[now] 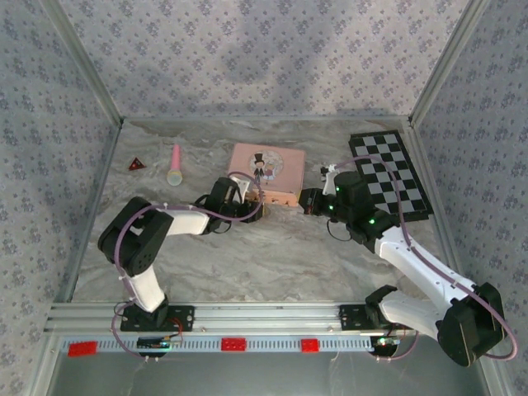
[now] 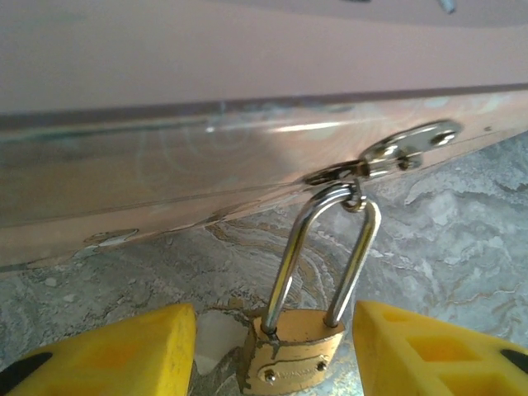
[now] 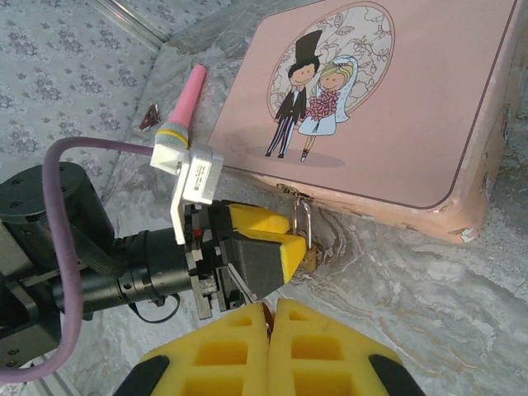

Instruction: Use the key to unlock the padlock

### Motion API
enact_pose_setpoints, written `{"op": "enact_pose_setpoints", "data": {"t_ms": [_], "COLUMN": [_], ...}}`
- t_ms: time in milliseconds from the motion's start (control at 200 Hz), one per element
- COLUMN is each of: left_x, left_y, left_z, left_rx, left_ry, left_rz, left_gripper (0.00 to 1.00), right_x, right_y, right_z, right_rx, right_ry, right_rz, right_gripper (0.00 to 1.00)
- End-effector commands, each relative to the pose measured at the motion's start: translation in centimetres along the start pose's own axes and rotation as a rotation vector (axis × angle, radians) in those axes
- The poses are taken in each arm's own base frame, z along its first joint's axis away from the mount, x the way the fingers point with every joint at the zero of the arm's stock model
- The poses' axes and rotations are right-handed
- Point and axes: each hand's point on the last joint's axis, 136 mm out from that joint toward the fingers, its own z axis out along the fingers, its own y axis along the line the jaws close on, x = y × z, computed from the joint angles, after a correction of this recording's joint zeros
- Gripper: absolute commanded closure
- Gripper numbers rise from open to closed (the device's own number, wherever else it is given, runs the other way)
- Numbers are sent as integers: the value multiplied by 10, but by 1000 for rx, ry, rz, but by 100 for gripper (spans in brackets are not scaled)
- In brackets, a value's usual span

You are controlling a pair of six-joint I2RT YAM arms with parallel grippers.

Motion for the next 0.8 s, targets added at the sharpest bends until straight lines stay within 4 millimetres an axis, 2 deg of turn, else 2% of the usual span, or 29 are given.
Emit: {"op": "enact_pose_setpoints", "data": {"t_ms": [0, 185, 425, 795], "left_x": [-19, -15, -9, -10], "left_y": [-5, -6, -6, -22], "left_z": [8, 16, 15, 14], "left_rx": [31, 41, 39, 61], "left_ry": [-44, -21, -10, -16], "left_rz": [-2, -6, -15, -18], "left_gripper": [48, 51, 57, 68], "right_x": [-5, -4, -3, -2], "right_y": [5, 3, 1, 1], "right_z": [0, -2, -3, -4], "right_rx": [-1, 6, 10, 12], "right_ry": [-11, -14, -16, -17], "right_rz": [7, 5, 6, 10], "right_gripper": [100, 100, 100, 100]}}
